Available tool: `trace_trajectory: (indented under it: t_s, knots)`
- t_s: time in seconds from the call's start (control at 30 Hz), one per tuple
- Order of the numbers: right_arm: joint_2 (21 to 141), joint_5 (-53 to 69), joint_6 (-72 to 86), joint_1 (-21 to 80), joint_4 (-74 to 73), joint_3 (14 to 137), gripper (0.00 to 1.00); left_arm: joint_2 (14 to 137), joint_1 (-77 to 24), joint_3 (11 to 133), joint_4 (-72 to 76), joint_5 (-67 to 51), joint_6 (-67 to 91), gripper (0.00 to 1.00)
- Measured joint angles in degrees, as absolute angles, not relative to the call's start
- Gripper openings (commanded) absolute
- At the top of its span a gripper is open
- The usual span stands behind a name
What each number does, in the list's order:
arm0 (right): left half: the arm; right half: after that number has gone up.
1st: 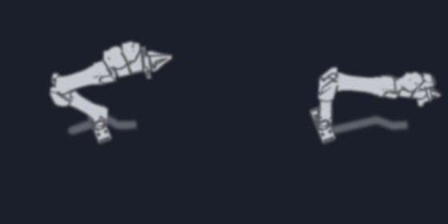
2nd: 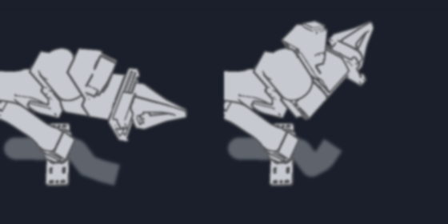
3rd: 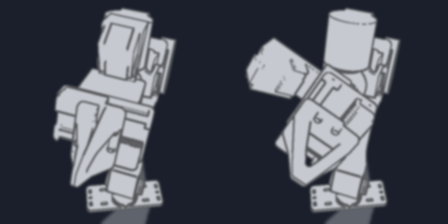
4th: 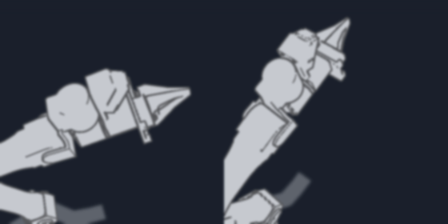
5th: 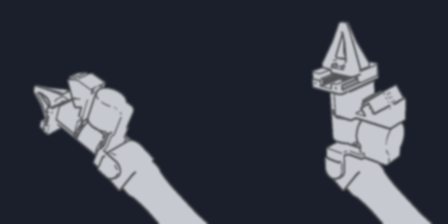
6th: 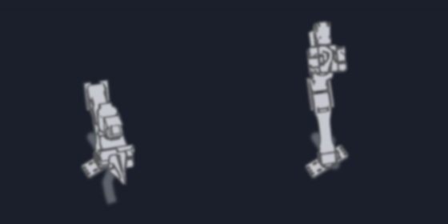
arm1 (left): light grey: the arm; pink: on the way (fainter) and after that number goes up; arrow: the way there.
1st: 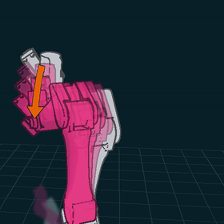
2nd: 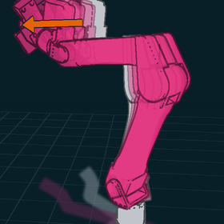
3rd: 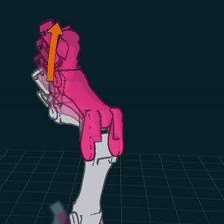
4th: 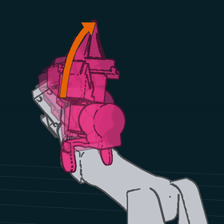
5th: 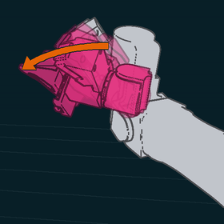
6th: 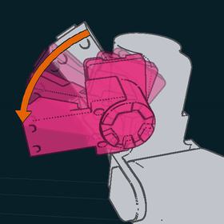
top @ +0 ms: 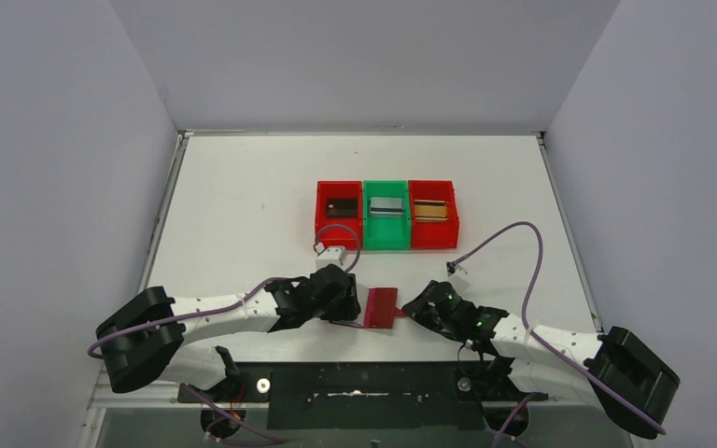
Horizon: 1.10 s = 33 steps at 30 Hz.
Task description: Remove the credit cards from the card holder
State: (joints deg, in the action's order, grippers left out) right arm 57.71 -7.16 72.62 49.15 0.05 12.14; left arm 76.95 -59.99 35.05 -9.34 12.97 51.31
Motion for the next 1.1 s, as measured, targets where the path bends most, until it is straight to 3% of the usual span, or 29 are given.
trace_trajectory:
  t_s: [0.63,0.93,1.1]
  knots:
    - [59.5,-7.1,72.7,49.1,2.6,12.1,0.05,76.0,-59.9,35.0,-5.9,9.9,50.7,0.52]
    - [59.5,-6.8,72.7,49.1,3.3,12.0,0.18,80.9,-59.9,39.0,1.6,2.2,48.3,0.52]
    - [55.3,-6.9,72.8,49.1,2.1,10.7,0.31,84.2,-59.9,39.4,4.6,-0.4,47.6,0.52]
